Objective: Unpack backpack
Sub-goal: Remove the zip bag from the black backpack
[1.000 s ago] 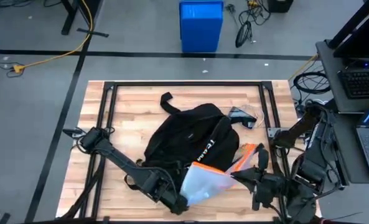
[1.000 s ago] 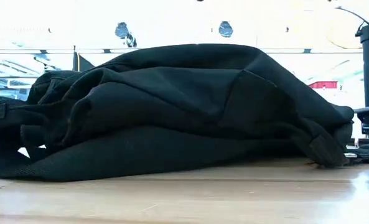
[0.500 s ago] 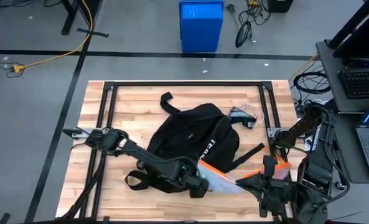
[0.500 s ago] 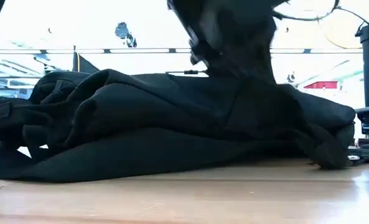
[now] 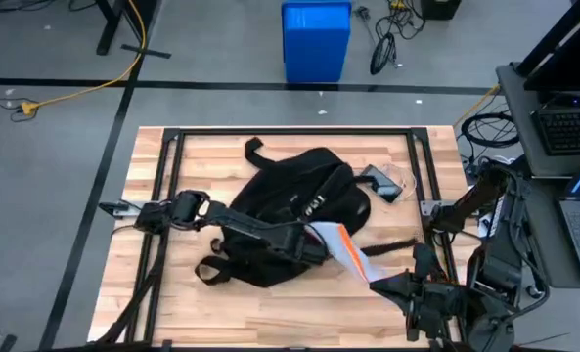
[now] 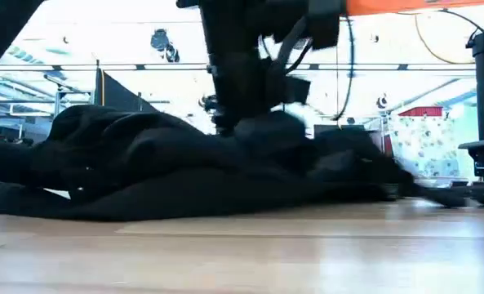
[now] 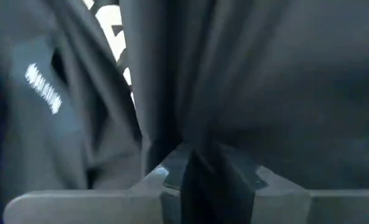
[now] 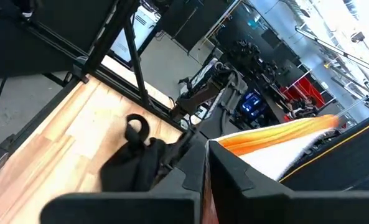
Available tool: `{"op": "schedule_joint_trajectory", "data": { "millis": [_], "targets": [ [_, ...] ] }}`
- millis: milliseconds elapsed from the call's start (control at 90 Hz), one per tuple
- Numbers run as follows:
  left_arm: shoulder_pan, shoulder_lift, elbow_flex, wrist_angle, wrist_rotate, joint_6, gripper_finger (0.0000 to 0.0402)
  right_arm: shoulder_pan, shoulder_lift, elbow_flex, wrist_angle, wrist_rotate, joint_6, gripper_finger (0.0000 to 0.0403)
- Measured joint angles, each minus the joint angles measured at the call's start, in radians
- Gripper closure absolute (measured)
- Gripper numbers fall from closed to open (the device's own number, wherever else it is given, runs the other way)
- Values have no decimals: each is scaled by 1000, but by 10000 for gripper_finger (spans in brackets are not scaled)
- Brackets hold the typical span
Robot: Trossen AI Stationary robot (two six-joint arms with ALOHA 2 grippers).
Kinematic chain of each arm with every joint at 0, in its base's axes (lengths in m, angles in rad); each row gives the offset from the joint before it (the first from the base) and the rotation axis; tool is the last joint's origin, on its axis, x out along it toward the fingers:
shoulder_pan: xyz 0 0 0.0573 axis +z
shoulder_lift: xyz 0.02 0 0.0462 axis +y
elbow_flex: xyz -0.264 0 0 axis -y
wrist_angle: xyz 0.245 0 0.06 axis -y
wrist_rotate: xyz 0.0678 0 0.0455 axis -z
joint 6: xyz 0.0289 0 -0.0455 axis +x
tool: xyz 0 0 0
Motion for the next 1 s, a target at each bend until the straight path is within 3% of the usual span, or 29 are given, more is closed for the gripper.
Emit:
{"op": "schedule_joint_trajectory", "data": {
  "millis": [244,422,578,667,922,1000],
  "targets": [
    [-9,-10,-1,-312,-31,-214,389,0,0,0,0,-5,0,403],
    [-50,-25,-2,-440,-39,-305,398,0,0,0,-2,-5,0,403],
    [-95,-42,9,-378,-71,-290,398,0,0,0,-12,5,0,403],
    [-119,-42,30,-311,-94,-206,398,-2,0,0,-19,45,1,403],
    [-127,-43,34,106,-113,144,398,-16,0,0,-42,53,25,403],
    [-106,-43,24,177,-125,186,398,-16,0,0,-42,53,26,403]
  ]
}}
